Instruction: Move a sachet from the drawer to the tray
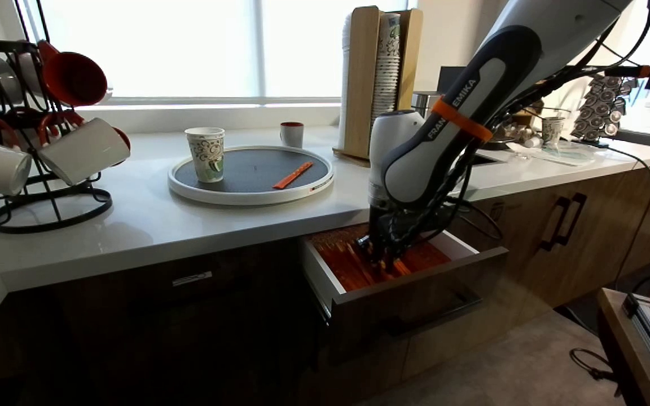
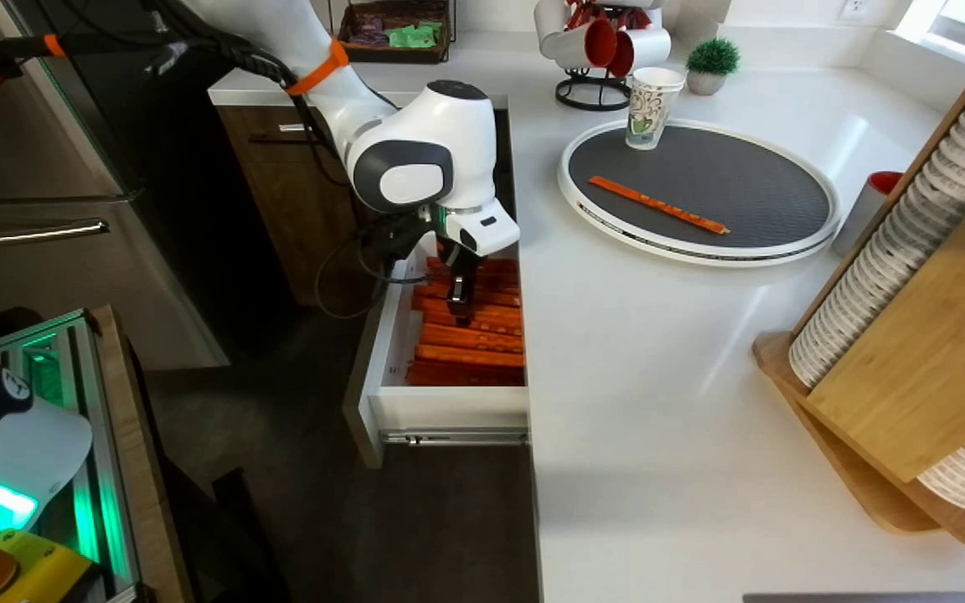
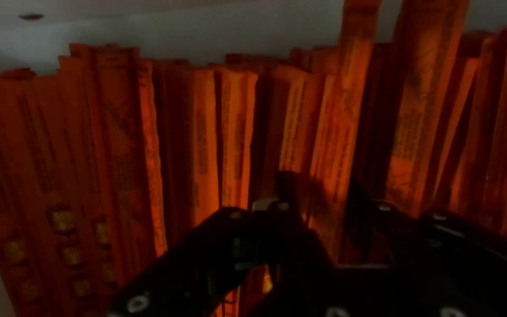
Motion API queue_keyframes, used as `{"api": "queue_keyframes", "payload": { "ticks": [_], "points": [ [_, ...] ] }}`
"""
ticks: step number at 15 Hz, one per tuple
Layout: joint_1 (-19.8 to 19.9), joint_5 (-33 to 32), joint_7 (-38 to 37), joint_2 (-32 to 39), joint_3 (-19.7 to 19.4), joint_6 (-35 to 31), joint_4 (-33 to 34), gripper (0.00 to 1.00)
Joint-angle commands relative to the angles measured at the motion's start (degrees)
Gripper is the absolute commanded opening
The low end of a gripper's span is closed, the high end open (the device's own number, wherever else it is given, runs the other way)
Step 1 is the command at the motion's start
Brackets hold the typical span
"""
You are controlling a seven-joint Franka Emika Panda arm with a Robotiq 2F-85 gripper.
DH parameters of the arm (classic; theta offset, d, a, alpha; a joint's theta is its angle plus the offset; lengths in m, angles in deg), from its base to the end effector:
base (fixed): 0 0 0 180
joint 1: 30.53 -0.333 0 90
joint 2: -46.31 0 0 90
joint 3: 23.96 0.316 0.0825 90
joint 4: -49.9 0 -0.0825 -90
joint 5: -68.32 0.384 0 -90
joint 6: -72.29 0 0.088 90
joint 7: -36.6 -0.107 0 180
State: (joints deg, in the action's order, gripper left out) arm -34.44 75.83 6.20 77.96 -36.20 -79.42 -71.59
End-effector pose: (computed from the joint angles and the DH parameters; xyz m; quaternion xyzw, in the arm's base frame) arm 0.5637 -0.0888 0.1515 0.9281 -0.3715 0.0011 0.0253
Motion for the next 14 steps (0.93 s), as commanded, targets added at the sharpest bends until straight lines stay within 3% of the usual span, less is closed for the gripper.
{"api": "queue_keyframes", "payload": {
  "ticks": [1,4,7,10,12,14],
  "points": [
    [-0.66,-1.02,-0.61,-0.19,-0.23,-0.67,-0.37,0.25],
    [-0.77,-1.06,-0.61,-0.26,-0.26,-0.72,-0.39,0.12],
    [-0.81,-1.11,-0.62,-0.40,-0.26,-0.70,-0.35,0.12],
    [-0.96,-1.16,-0.63,-0.52,-0.25,-0.65,-0.32,0.20],
    [-1.01,-1.13,-0.58,-0.60,-0.20,-0.55,-0.25,0.17],
    [-1.09,-1.15,-0.58,-0.62,-0.21,-0.61,-0.24,0.05]
  ]
}}
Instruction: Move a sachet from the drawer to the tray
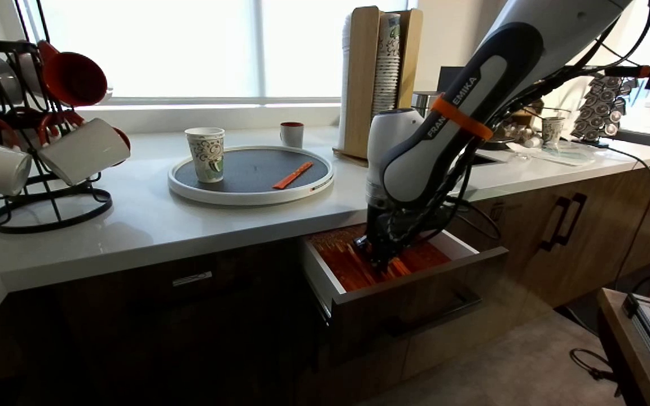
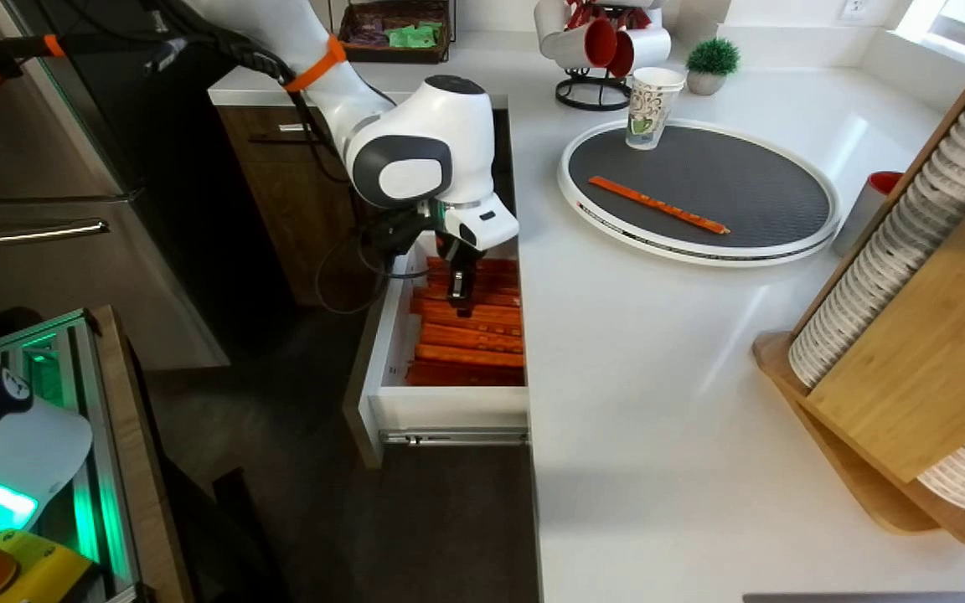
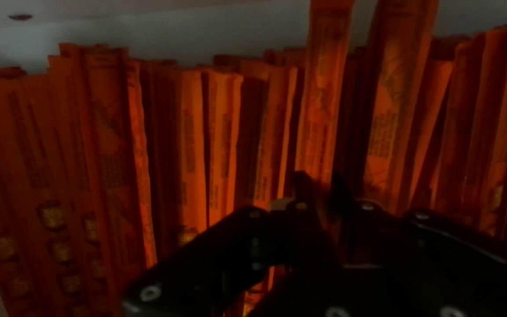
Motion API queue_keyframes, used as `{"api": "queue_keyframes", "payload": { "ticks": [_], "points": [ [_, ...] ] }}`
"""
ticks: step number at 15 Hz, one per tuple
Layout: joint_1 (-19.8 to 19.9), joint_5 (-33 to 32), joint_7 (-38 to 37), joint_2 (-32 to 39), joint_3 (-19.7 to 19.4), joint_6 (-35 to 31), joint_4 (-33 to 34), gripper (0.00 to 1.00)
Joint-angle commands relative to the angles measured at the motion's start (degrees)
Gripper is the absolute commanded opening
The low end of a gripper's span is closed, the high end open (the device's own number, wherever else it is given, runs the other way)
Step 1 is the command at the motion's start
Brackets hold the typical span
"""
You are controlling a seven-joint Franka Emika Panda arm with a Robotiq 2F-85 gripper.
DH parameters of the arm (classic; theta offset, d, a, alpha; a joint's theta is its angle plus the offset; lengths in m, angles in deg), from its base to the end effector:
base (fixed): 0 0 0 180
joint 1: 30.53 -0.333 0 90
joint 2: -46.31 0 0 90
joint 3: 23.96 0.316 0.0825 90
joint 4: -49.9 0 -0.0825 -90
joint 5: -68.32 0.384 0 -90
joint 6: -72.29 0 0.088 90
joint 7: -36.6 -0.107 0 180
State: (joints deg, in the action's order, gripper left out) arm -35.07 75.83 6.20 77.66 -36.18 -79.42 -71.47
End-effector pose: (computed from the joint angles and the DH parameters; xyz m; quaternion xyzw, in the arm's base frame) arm 0.5665 -0.0823 0.1551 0.9302 -0.3662 0.0046 0.0238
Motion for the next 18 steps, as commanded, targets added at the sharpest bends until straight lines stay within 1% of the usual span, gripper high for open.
{"api": "queue_keyframes", "payload": {
  "ticks": [1,2,5,10,11,14,18],
  "points": [
    [-0.46,-1.13,-0.56,-0.34,-0.20,-0.57,-0.37,0.03],
    [-0.48,-1.13,-0.56,-0.37,-0.20,-0.58,-0.38,0.00],
    [-0.66,-1.32,-0.63,-0.96,-0.36,-0.47,-0.75,0.02],
    [-1.21,-1.83,-1.28,-5.87,-0.75,2.17,-2.74,0.02],
    [-0.50,-1.18,-0.60,-6.47,-0.04,3.48,-2.50,0.02],
    [0.16,-1.04,-0.88,-7.00,0.34,6.20,-1.83,0.02],
    [1.94,0.60,-0.51,-8.60,1.35,12.69,-0.38,0.02]
  ]
}}
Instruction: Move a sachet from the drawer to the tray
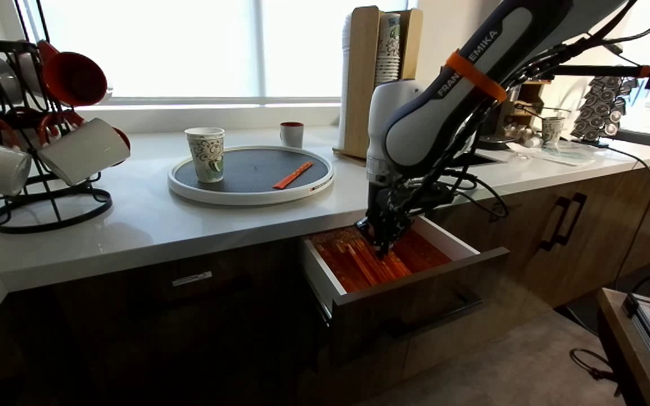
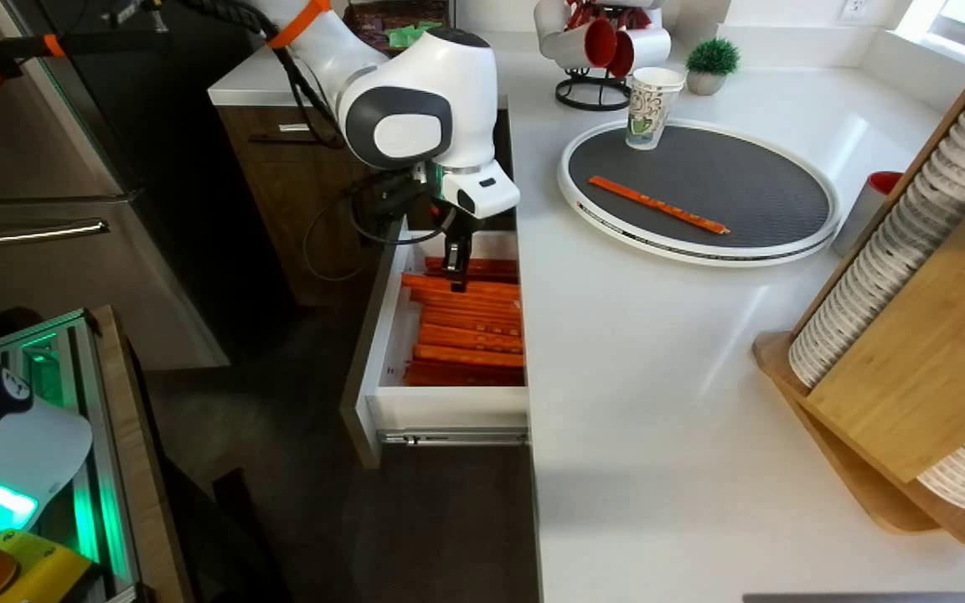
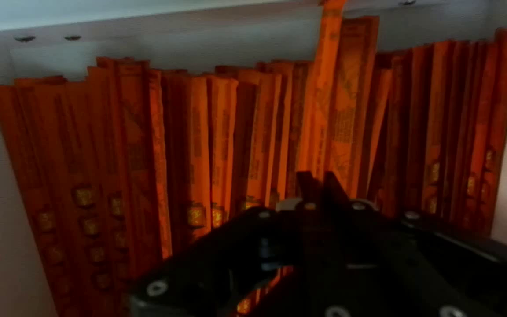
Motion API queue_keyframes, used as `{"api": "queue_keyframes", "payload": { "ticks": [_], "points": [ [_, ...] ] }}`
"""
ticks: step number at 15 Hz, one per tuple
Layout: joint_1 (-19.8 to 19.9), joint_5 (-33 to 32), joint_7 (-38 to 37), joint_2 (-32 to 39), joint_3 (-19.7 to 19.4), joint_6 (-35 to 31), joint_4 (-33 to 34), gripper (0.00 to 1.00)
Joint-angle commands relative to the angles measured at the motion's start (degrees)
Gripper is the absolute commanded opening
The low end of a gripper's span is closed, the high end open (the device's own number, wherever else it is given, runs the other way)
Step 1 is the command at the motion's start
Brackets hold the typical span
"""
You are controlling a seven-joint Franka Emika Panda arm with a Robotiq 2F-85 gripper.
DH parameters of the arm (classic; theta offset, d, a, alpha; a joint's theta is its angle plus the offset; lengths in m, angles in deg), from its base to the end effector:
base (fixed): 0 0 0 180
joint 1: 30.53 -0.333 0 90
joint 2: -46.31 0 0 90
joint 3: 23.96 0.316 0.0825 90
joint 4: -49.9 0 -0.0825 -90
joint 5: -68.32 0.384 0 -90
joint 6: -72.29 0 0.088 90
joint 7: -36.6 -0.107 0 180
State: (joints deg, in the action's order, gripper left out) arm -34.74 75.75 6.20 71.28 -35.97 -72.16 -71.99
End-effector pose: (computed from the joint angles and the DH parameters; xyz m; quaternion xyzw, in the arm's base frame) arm 0.5663 -0.0794 0.2030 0.9293 -0.3689 -0.0127 0.0099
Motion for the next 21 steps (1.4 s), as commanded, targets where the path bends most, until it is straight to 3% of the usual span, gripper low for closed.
{"api": "queue_keyframes", "payload": {
  "ticks": [1,10,14,17,21],
  "points": [
    [2.08,0.79,-0.72,-2.44,1.06,7.05,0.91,0.02],
    [7.05,6.72,2.74,-5.81,3.83,26.91,4.96,0.02],
    [6.90,7.90,2.61,-9.75,4.56,35.93,4.99,0.02],
    [6.25,7.27,0.91,-13.44,4.73,35.27,3.99,0.02],
    [5.80,7.18,-2.43,-15.69,5.11,24.79,3.57,0.02]
  ]
}}
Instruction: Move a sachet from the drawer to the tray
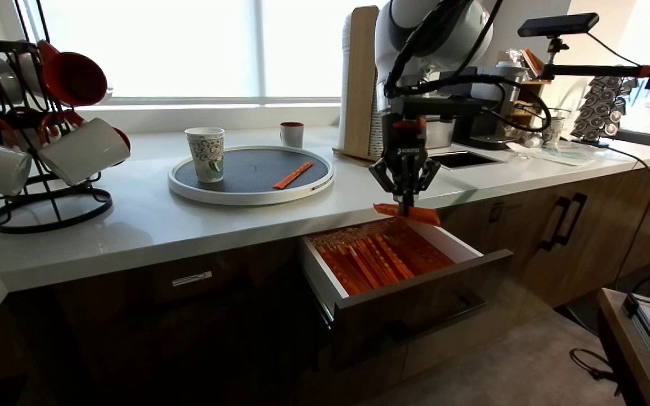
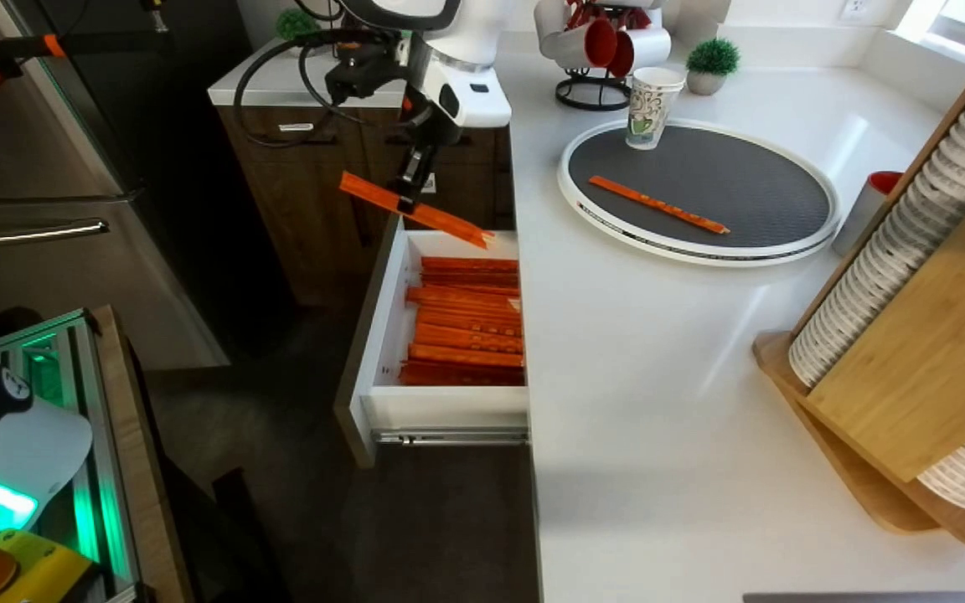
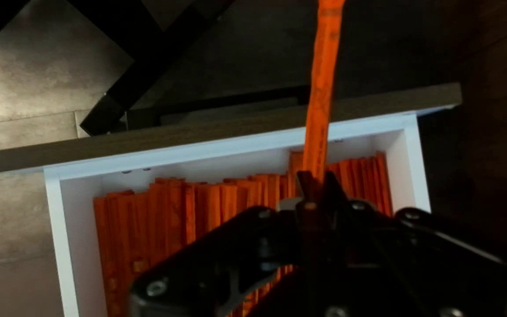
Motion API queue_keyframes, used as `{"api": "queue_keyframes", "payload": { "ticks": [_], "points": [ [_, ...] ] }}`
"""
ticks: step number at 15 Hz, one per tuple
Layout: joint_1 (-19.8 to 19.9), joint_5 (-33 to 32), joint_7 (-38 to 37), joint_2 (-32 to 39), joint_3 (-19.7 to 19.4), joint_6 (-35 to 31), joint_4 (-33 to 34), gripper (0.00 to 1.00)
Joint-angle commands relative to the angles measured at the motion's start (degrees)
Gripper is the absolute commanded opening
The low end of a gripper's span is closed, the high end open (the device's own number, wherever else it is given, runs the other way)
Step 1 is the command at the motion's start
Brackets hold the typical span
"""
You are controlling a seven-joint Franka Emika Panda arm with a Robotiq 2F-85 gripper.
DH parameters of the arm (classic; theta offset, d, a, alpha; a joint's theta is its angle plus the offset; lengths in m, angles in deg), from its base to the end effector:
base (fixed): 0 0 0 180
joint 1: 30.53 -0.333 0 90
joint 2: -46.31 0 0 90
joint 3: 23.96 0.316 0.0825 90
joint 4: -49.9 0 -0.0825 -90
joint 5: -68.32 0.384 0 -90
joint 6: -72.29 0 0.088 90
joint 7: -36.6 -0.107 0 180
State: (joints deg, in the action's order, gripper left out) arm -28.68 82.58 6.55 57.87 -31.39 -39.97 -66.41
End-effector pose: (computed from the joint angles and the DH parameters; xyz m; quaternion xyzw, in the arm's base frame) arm 0.5507 -0.0722 0.3308 -0.9061 0.3902 0.1481 0.0690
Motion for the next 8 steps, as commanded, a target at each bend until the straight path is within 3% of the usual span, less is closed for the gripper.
{"api": "queue_keyframes", "payload": {
  "ticks": [1,6,8],
  "points": [
    [-0.42,0.18,-3.47,-2.28,0.75,-11.08,-2.02,0.02],
    [-1.63,-1.92,-5.75,0.94,2.08,-27.45,0.47,0.02],
    [-0.96,-0.91,-3.94,0.02,2.30,-26.13,-0.02,0.02]
  ]
}}
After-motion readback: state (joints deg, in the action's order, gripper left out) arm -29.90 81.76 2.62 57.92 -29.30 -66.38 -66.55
